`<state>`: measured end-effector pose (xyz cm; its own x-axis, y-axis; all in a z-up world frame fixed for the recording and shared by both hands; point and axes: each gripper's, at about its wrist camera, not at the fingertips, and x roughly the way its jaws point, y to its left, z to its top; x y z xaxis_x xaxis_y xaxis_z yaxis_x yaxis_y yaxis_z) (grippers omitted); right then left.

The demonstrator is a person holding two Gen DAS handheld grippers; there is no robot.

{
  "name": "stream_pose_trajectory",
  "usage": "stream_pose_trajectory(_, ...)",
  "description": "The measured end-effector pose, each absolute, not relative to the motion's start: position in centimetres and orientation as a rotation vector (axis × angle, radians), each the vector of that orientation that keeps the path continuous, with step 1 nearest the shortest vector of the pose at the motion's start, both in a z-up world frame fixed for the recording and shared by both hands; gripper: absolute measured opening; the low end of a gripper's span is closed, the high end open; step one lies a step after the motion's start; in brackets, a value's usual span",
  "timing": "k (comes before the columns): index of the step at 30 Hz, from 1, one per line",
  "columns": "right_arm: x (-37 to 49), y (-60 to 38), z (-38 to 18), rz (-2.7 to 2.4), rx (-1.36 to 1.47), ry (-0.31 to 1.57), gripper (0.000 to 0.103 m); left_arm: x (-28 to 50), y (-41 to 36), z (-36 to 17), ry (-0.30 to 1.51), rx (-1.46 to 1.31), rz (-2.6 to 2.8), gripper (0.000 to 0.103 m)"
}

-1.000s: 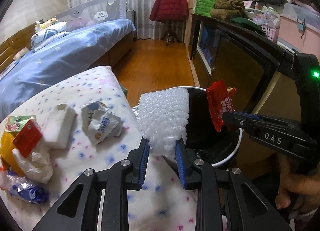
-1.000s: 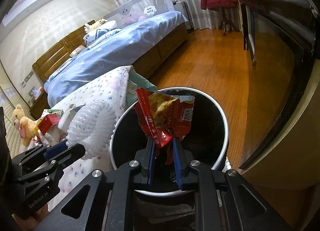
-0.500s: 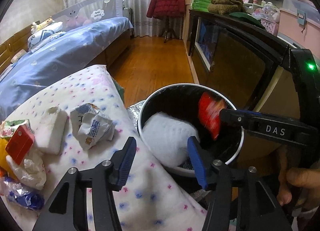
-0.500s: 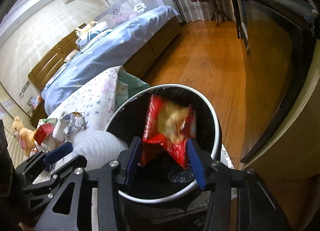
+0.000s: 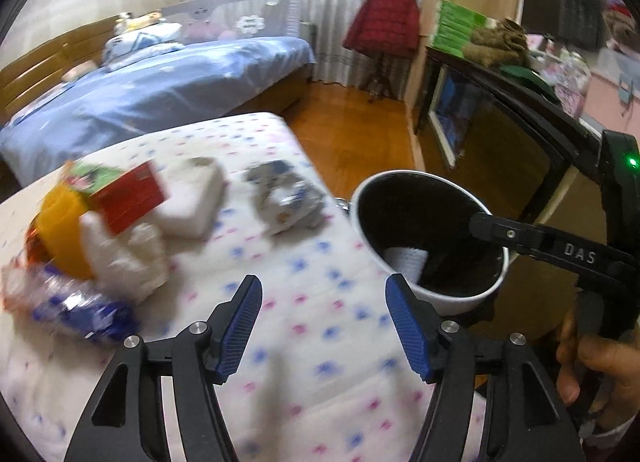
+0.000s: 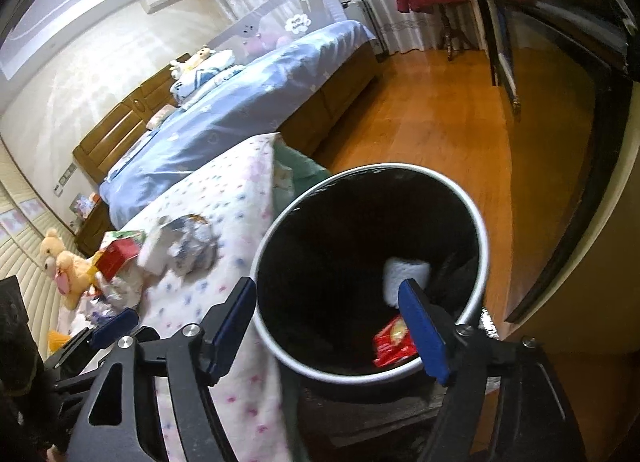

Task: Collect trash
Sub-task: 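Carry both items over the bin and open both tools to drop them, then grasp the blue plastic bag with left tool while right tool grasps foil wrapper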

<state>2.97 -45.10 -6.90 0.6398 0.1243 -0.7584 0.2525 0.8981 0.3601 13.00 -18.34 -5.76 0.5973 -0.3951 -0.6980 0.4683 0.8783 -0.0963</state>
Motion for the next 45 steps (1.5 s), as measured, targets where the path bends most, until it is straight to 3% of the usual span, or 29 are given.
stream_pose_trajectory(23, 4.6, -32.4, -6.4, 0.137, 0.325, 0.900, 0.079, 2.7, -8.5, -5.3, 0.759, -0.019, -0.228, 0.067)
stream_pose_trajectory(37, 6.9, -29.7, -6.8, 0.173, 0.272, 0.900, 0.079, 2.0, -8.2, -3.5, 0.794, -0.162, -0.185, 0.067)
stream_pose_trajectory(45, 10.0, -30.8, -7.7, 0.143, 0.256, 0.897, 0.079, 3.5, -12.8, -3.3, 0.842, -0.178, -0.224, 0.067)
